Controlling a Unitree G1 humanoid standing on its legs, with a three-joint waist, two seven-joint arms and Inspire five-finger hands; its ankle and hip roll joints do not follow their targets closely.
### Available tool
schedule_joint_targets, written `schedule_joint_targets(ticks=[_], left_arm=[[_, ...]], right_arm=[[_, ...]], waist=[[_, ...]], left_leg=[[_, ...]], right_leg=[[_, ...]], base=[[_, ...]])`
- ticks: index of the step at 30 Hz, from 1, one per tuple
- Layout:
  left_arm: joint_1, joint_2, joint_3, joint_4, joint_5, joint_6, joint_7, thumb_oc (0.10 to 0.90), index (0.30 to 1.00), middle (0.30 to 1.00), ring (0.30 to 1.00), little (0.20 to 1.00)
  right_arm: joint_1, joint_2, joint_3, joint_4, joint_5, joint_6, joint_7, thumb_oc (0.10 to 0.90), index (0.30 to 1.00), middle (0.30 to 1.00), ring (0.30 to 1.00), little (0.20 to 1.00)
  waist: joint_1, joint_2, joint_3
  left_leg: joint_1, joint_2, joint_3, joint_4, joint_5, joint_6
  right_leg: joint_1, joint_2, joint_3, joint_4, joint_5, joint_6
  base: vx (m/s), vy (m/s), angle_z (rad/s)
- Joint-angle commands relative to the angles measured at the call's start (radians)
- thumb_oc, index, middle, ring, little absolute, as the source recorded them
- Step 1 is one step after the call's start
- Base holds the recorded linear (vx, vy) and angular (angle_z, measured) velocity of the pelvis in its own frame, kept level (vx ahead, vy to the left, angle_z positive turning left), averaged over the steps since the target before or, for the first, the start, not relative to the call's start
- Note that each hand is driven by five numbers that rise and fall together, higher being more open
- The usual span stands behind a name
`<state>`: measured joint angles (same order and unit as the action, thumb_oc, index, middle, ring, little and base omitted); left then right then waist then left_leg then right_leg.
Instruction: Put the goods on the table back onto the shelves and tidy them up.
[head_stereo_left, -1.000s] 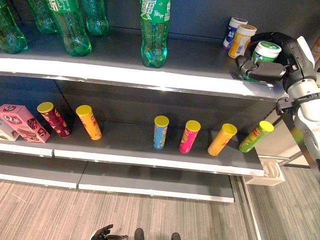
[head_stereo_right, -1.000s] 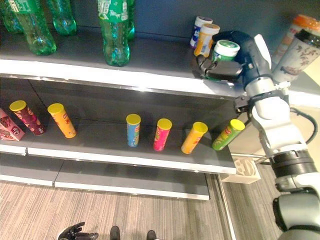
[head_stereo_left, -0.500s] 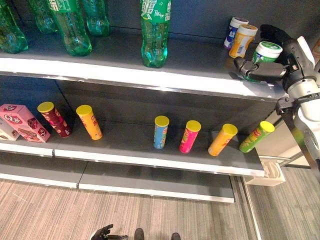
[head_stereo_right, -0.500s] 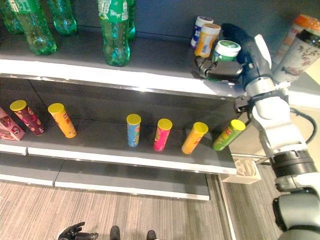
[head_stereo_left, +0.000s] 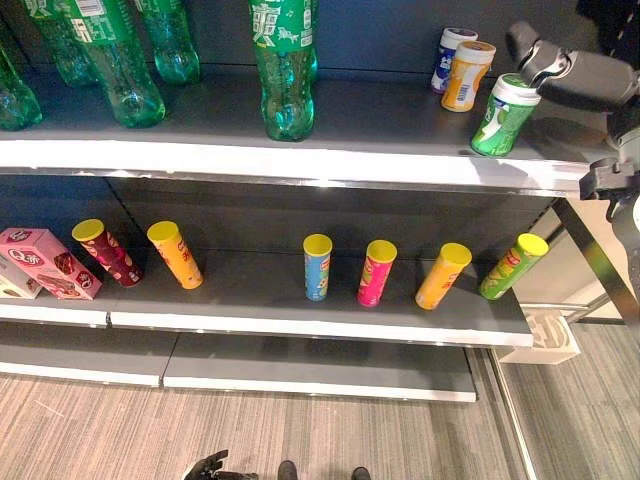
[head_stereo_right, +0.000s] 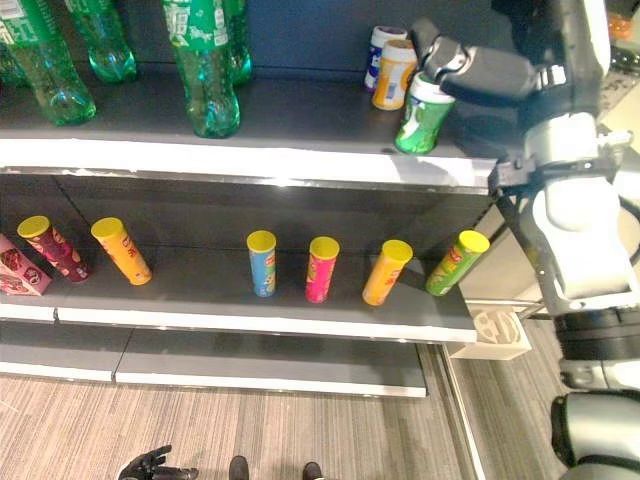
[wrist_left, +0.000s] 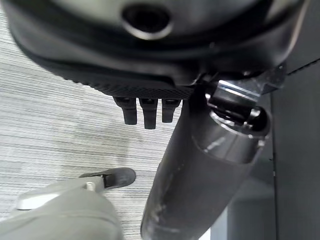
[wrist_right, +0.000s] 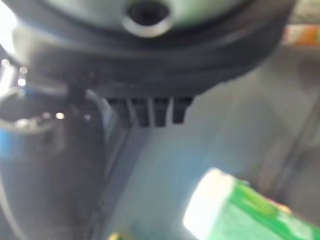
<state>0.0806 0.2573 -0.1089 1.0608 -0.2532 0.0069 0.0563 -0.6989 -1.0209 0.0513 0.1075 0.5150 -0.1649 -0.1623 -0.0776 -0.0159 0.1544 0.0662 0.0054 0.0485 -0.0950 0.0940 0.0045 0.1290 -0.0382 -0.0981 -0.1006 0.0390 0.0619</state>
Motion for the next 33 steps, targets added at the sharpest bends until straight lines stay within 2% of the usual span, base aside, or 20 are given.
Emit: schedule_joint_targets(ticks=[1,9,11,12,13,14,15,17,18,20,22,24,26,27,29,30,31,32,33], left_arm=[[-0.071,0.028,-0.045,0.063,0.012,-0.022,0.023,0.8,0.9,0.9,0.9,0.9],[-0.074,0.015,-0.043,0.063,0.019,-0.02,0.029,0.8,0.9,0.9,0.9,0.9],[-0.072,0.006,-0.036,0.06,0.023,-0.019,0.031,0.8,0.9,0.9,0.9,0.9],[-0.074,0.008,-0.035,0.058,0.023,-0.019,0.031,0.8,0.9,0.9,0.9,0.9],[-0.08,0.012,-0.036,0.054,0.027,-0.02,0.032,0.8,0.9,0.9,0.9,0.9],[-0.087,0.02,-0.028,0.036,0.024,-0.024,0.031,0.8,0.9,0.9,0.9,0.9],[-0.087,0.021,-0.028,0.036,0.024,-0.024,0.031,0.8,0.9,0.9,0.9,0.9],[-0.091,0.018,-0.02,0.002,-0.004,-0.032,0.039,0.8,0.9,0.9,0.9,0.9],[-0.093,0.015,-0.016,0.002,-0.012,-0.032,0.039,0.8,0.9,0.9,0.9,0.9],[-0.102,0.016,-0.03,0.002,0.0,-0.029,0.03,0.8,0.9,0.9,0.9,0.9],[-0.1,0.024,-0.039,-0.01,0.016,-0.03,0.025,0.8,0.9,0.9,0.9,0.9],[-0.098,0.029,-0.044,-0.017,0.026,-0.031,0.024,0.8,0.9,0.9,0.9,0.9],[-0.101,0.053,-0.043,-0.045,0.042,-0.038,0.021,0.8,0.9,0.9,0.9,0.9],[-0.103,0.064,-0.033,-0.06,0.043,-0.043,0.022,0.8,0.9,0.9,0.9,0.9],[-0.103,0.074,-0.026,-0.068,0.047,-0.048,0.024,0.8,0.9,0.9,0.9,0.9],[-0.106,0.078,-0.023,-0.07,0.05,-0.052,0.025,0.8,0.9,0.9,0.9,0.9],[-0.106,0.085,-0.02,-0.074,0.05,-0.052,0.024,0.8,0.9,0.9,0.9,0.9],[-0.106,0.085,-0.02,-0.074,0.05,-0.052,0.024,0.8,0.9,0.9,0.9,0.9],[-0.106,0.089,-0.015,-0.085,0.052,-0.053,0.021,0.8,0.9,0.9,0.9,0.9]], right_arm=[[-0.068,-0.027,-0.135,-0.113,0.038,-0.14,-0.055,0.8,0.9,0.9,0.9,0.9],[0.06,0.041,-0.288,-0.241,0.04,-0.191,-0.085,0.8,0.9,0.9,0.9,0.9],[0.123,0.116,-0.352,-0.298,0.081,-0.23,-0.079,0.8,0.9,0.9,0.9,0.9],[0.138,0.139,-0.358,-0.309,0.093,-0.236,-0.074,0.8,0.9,0.9,0.9,0.9],[0.148,0.162,-0.361,-0.319,0.11,-0.241,-0.064,0.8,0.9,0.9,0.9,0.9],[0.163,0.181,-0.365,-0.326,0.102,-0.239,-0.06,0.8,0.9,0.9,0.9,0.9],[0.162,0.182,-0.365,-0.326,0.102,-0.239,-0.06,0.8,0.9,0.9,0.9,0.9],[0.178,0.2,-0.351,-0.329,0.103,-0.229,-0.046,0.8,0.9,0.9,0.9,0.9],[0.193,0.204,-0.357,-0.329,0.102,-0.219,-0.045,0.8,0.9,0.9,0.9,0.9],[0.25,0.219,-0.384,-0.335,0.091,-0.195,-0.04,0.8,0.9,0.9,0.9,0.9],[0.28,0.208,-0.398,-0.335,0.056,-0.173,-0.049,0.8,0.9,0.9,0.9,0.9],[0.282,0.211,-0.398,-0.341,0.06,-0.174,-0.045,0.8,0.9,0.9,0.9,0.9],[0.298,0.217,-0.389,-0.332,0.039,-0.165,-0.042,0.8,0.9,0.9,0.9,0.9],[0.288,0.221,-0.372,-0.325,0.022,-0.159,-0.05,0.8,0.9,0.9,0.9,0.9],[0.27,0.223,-0.349,-0.316,0.013,-0.152,-0.047,0.8,0.9,0.9,0.9,0.9],[0.264,0.22,-0.339,-0.312,-0.005,-0.15,-0.05,0.8,0.9,0.9,0.9,0.9],[0.264,0.217,-0.333,-0.312,-0.01,-0.147,-0.046,0.8,0.9,0.9,0.9,0.9],[0.264,0.217,-0.332,-0.312,-0.01,-0.147,-0.046,0.8,0.9,0.9,0.9,0.9],[0.271,0.211,-0.335,-0.317,-0.016,-0.146,-0.04,0.8,0.9,0.9,0.9,0.9]], waist=[[0.025,-0.006,-0.057],[0.005,0.014,-0.063],[-0.009,0.019,-0.063],[-0.009,0.016,-0.061],[-0.011,0.001,-0.048],[-0.001,-0.021,-0.028],[-0.001,-0.021,-0.029],[0.021,-0.033,-0.015],[0.01,-0.034,-0.015],[-0.014,-0.024,-0.032],[-0.031,-0.02,-0.043],[-0.032,-0.02,-0.041],[-0.033,-0.024,-0.027],[-0.031,-0.029,-0.015],[-0.019,-0.035,0.003],[-0.011,-0.036,0.017],[0.001,-0.031,0.024],[0.001,-0.03,0.024],[0.011,-0.023,0.03]], left_leg=[[0.087,0.04,0.021,0.008,-0.138,-0.074],[0.09,0.048,0.026,0.008,-0.14,-0.079],[0.1,0.058,0.035,0.008,-0.14,-0.081],[0.104,0.063,0.039,0.014,-0.136,-0.082],[0.068,0.067,0.041,0.1,-0.158,-0.086],[0.015,0.049,-0.041,0.189,-0.187,-0.092],[0.009,0.05,-0.04,0.199,-0.192,-0.092],[-0.033,-0.003,-0.208,0.207,-0.199,-0.079],[-0.027,-0.008,-0.227,0.192,-0.202,-0.075],[0.005,0.005,-0.194,0.118,-0.184,-0.061],[0.025,-0.002,-0.181,0.077,-0.176,-0.043],[0.035,-0.01,-0.161,0.064,-0.171,-0.032],[0.048,-0.031,-0.116,0.029,-0.159,-0.011],[0.053,-0.042,-0.076,0.01,-0.153,-0.001],[0.051,-0.047,-0.035,0.008,-0.15,0.004],[0.05,-0.041,-0.014,0.008,-0.147,0.004],[0.053,-0.029,0.006,0.008,-0.153,0.004],[0.053,-0.028,0.006,0.008,-0.154,0.004],[0.044,-0.014,0.033,0.008,-0.143,0.001]], right_leg=[[-0.004,-0.037,-0.044,0.013,-0.062,0.074],[-0.005,-0.03,-0.044,0.013,-0.068,0.071],[-0.01,-0.021,-0.029,0.013,-0.073,0.067],[-0.011,-0.018,-0.022,0.013,-0.073,0.065],[-0.014,-0.023,-0.012,0.013,-0.069,0.06],[-0.029,-0.016,0.033,0.013,-0.064,0.053],[-0.031,-0.016,0.034,0.013,-0.064,0.053],[-0.07,-0.015,0.101,0.013,-0.029,0.059],[-0.08,-0.017,0.118,0.013,-0.014,0.063],[-0.095,-0.027,0.121,0.013,0.0,0.073],[-0.113,-0.041,0.14,0.014,0.014,0.086],[-0.123,-0.046,0.161,0.018,0.021,0.097],[-0.16,-0.056,0.204,0.031,0.047,0.123],[-0.196,-0.061,0.211,0.04,0.072,0.148],[-0.236,-0.057,0.215,0.071,0.088,0.163],[-0.255,-0.059,0.191,0.094,0.087,0.164],[-0.261,-0.066,0.13,0.123,0.067,0.16],[-0.261,-0.066,0.13,0.123,0.066,0.16],[-0.246,-0.09,0.055,0.164,0.044,0.147]], base=[[-0.04,-0.046,-0.01],[0.0,-0.011,0.0],[0.02,-0.051,-0.06],[-0.02,-0.074,-0.08],[-0.09,-0.094,-0.33],[-0.09,-0.077,-0.4],[-0.11,-0.022,-0.52],[-0.12,0.059,-0.93],[-0.09,0.118,-1.17],[-0.03,0.22,-0.73],[-0.03,0.221,-0.16],[-0.07,0.217,-0.46],[-0.19,0.373,-0.9],[-0.19,0.287,-1.49],[-0.17,0.202,-1.76],[-0.15,0.103,-1.13],[-0.1,0.063,-1.15],[-0.13,0.047,-1.15],[-0.15,0.027,-0.9]])
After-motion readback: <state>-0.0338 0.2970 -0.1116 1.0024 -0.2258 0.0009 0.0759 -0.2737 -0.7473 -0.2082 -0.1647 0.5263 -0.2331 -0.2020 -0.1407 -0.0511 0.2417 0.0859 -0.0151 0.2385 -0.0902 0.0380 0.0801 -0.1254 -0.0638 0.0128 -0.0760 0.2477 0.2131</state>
